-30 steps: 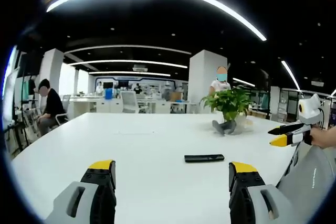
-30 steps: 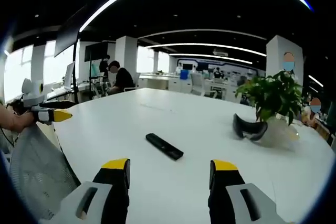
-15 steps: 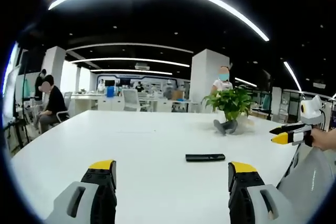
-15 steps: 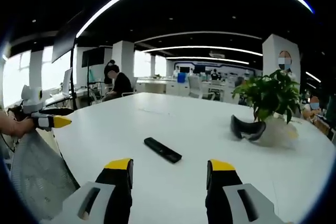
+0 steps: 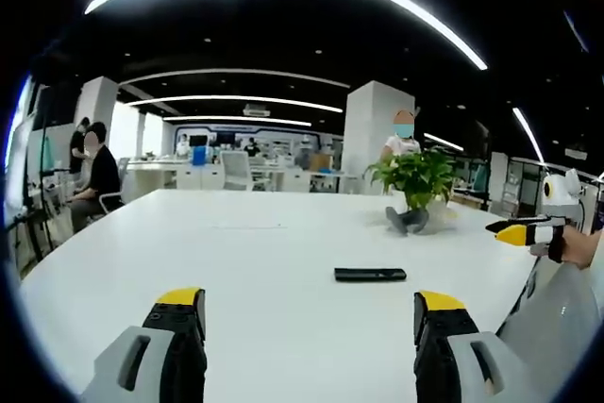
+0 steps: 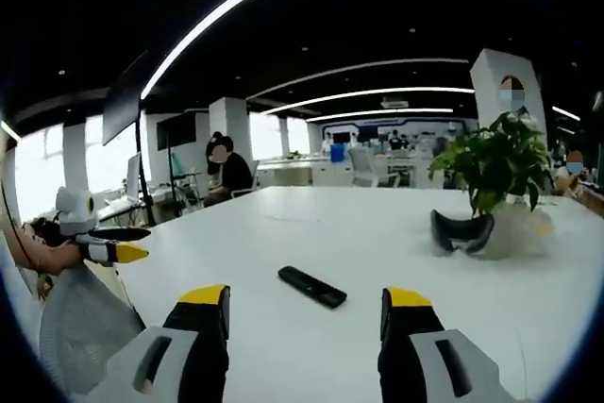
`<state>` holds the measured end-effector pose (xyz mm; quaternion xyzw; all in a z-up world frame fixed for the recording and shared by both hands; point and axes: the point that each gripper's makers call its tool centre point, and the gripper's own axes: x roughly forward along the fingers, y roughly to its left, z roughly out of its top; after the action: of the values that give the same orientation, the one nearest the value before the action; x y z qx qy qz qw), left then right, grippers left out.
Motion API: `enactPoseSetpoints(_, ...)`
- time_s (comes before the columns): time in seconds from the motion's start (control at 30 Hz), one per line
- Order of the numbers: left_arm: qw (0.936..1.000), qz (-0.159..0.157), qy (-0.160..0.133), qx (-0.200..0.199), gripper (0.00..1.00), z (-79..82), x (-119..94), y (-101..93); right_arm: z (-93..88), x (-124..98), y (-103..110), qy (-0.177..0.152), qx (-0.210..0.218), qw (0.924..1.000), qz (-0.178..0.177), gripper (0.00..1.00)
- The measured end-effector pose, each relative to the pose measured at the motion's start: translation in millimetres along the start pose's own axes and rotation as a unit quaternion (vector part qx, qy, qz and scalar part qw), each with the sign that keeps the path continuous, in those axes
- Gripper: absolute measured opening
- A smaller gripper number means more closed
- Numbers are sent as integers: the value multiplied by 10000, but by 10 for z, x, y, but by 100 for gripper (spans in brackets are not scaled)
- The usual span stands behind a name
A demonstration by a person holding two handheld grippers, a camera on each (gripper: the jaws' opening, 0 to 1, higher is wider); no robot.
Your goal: Press the specified remote control buttons in sequence, fully releasing each button before pressing the next.
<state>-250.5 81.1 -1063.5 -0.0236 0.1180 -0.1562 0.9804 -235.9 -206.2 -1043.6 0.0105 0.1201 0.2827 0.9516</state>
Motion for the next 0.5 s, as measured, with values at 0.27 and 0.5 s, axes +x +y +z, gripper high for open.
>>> enactPoseSetpoints(0.27,9999,39,157,-5,95,-60,3,-8,16,-30,-14,-104,167,9998,32,64)
enactPoseSetpoints(0.5,9999,0,137,-37,95,-37,-3,-38,-2,-58,-176,-70,242,9987,-436,64)
